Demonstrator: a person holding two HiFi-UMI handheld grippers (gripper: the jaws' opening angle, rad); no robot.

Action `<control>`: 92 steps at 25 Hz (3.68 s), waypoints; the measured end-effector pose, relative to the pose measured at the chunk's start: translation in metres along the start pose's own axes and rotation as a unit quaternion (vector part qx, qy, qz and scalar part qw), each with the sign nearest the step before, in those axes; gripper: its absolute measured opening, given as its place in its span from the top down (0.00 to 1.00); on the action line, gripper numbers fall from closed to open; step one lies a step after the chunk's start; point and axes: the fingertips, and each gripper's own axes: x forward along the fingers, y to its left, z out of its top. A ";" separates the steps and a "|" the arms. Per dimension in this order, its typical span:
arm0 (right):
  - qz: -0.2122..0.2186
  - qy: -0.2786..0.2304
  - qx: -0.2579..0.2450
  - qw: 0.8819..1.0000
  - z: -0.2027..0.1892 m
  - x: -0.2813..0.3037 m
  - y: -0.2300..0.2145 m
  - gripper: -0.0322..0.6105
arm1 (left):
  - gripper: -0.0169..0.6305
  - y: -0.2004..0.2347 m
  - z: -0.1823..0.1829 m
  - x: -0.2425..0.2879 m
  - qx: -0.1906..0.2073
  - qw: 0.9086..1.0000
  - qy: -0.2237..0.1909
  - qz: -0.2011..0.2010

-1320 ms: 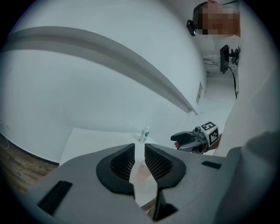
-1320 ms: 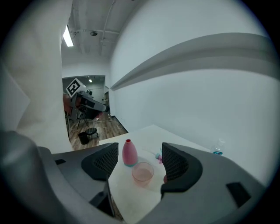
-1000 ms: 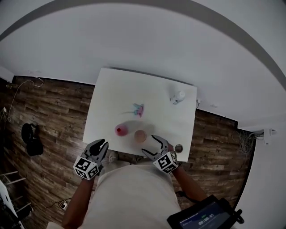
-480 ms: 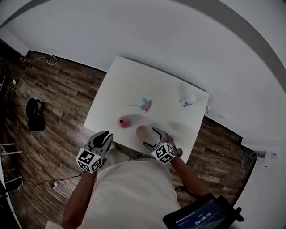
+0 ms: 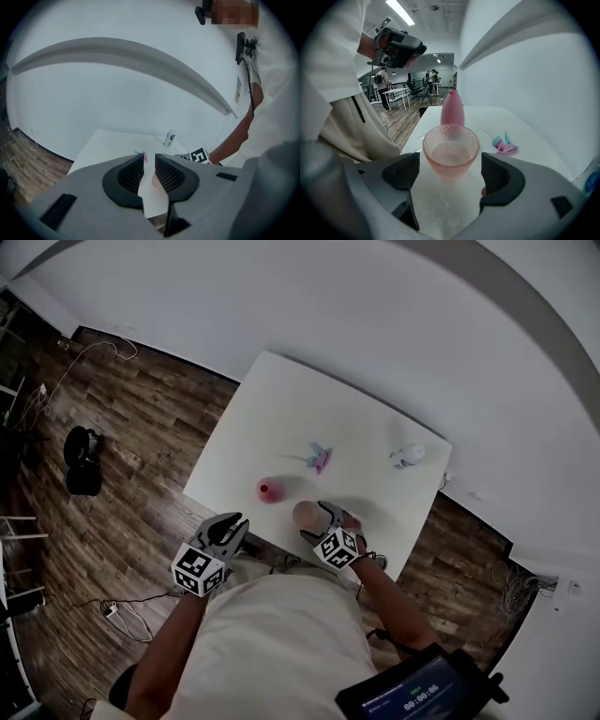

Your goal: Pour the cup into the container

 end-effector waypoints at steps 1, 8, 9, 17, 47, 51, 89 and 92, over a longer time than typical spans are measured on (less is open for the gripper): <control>0.002 0.001 0.003 1.000 -0.001 0.003 0.000 0.34 | 0.87 0.000 -0.001 0.000 0.000 1.000 0.002 -0.001; -0.022 -0.005 -0.010 1.000 0.008 0.019 -0.007 0.34 | 0.87 0.008 -0.005 -0.007 0.001 1.000 0.011 0.000; -0.022 -0.006 -0.010 1.000 0.009 0.020 -0.007 0.34 | 0.87 0.009 -0.005 -0.009 0.001 1.000 0.011 0.002; -0.030 -0.019 -0.002 0.999 0.014 0.026 -0.006 0.34 | 0.87 0.029 -0.003 -0.017 -0.012 1.000 0.010 0.020; -0.044 0.009 0.048 0.998 0.100 -0.036 -0.006 0.35 | 0.87 0.051 -0.003 -0.037 -0.025 0.999 -0.028 0.025; -0.051 0.003 0.057 0.997 0.114 -0.043 -0.012 0.35 | 0.87 0.063 0.003 -0.039 -0.028 0.999 -0.039 0.026; -0.121 -0.016 0.115 0.986 0.133 -0.145 -0.026 0.35 | 0.87 0.055 0.017 -0.035 -0.023 0.998 -0.054 -0.013; -0.117 -0.015 0.111 0.987 0.133 -0.150 -0.028 0.35 | 0.87 0.052 0.016 -0.033 -0.027 0.998 -0.057 -0.008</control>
